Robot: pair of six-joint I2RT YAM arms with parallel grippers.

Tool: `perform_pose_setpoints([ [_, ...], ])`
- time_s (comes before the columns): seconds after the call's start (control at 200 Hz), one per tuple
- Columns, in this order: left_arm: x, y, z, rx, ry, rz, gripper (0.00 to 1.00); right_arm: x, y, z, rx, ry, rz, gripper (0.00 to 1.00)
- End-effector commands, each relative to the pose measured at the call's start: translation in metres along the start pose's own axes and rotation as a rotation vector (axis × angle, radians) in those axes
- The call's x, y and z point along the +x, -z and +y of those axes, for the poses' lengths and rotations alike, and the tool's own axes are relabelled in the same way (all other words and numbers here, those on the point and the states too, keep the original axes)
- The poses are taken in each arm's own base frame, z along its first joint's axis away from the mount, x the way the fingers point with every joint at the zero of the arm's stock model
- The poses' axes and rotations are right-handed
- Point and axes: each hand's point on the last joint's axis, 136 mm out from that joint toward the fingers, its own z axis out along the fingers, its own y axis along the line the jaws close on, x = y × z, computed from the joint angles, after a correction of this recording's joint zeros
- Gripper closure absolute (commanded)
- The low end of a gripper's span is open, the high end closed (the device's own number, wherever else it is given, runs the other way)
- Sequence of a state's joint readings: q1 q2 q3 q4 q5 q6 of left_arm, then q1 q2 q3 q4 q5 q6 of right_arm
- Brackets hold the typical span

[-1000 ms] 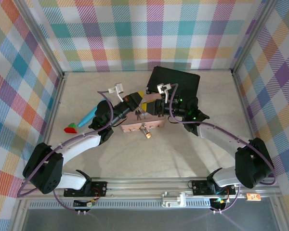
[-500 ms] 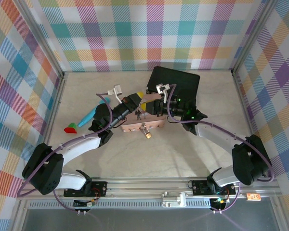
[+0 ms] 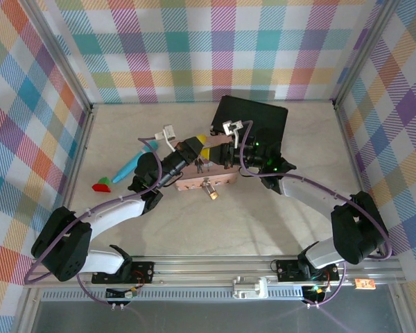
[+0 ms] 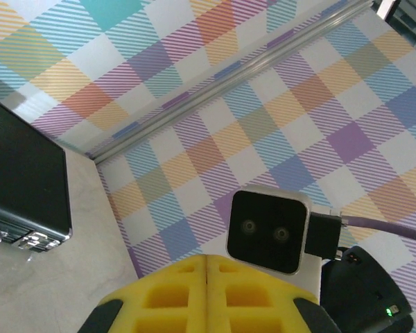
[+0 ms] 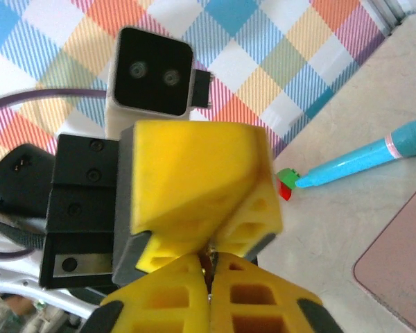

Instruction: Unlock the padlock with the key

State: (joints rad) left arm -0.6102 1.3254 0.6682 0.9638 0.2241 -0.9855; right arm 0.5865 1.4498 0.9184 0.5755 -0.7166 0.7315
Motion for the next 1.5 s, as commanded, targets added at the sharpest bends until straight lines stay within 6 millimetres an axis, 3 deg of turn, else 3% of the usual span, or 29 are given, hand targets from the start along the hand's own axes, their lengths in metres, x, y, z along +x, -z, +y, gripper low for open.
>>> perform_pose_setpoints([
  [0.0,0.006,0.003,-0.031,0.106,0.019,0.022,0.99,-0.015,-0.004,0.006,-0.019,0.049,-0.026,1.00],
  [0.13,-0.001,0.005,-0.033,0.059,0.016,0.007,0.60,-0.006,0.001,-0.006,0.081,0.094,0.017,1.00],
  [0.195,-0.005,0.008,-0.023,-0.043,-0.018,0.009,0.43,-0.001,0.006,-0.017,0.170,0.145,0.049,1.00],
  [0.255,-0.009,0.016,-0.007,-0.171,-0.044,0.001,0.34,0.002,0.011,-0.027,0.246,0.190,0.085,1.00],
  [0.365,-0.018,0.033,0.015,-0.371,-0.065,-0.013,0.36,0.007,0.017,-0.042,0.354,0.229,0.171,1.00],
  [0.46,-0.020,0.039,0.022,-0.450,-0.056,-0.007,0.37,0.010,0.020,-0.055,0.442,0.260,0.220,1.00],
  [0.715,-0.012,0.027,0.035,-0.508,0.048,0.028,0.48,0.021,0.004,-0.063,0.604,0.651,0.345,1.00],
  [0.905,-0.004,0.018,0.043,-0.512,0.094,0.036,0.52,0.024,-0.005,-0.061,0.648,0.728,0.373,1.00],
  [1.09,0.002,0.024,0.058,-0.559,0.117,0.038,0.56,0.017,-0.005,-0.063,0.722,0.770,0.343,1.00],
  [1.495,0.009,0.022,0.063,-0.557,0.153,0.047,0.64,0.011,-0.018,-0.051,0.659,0.765,0.274,1.00],
])
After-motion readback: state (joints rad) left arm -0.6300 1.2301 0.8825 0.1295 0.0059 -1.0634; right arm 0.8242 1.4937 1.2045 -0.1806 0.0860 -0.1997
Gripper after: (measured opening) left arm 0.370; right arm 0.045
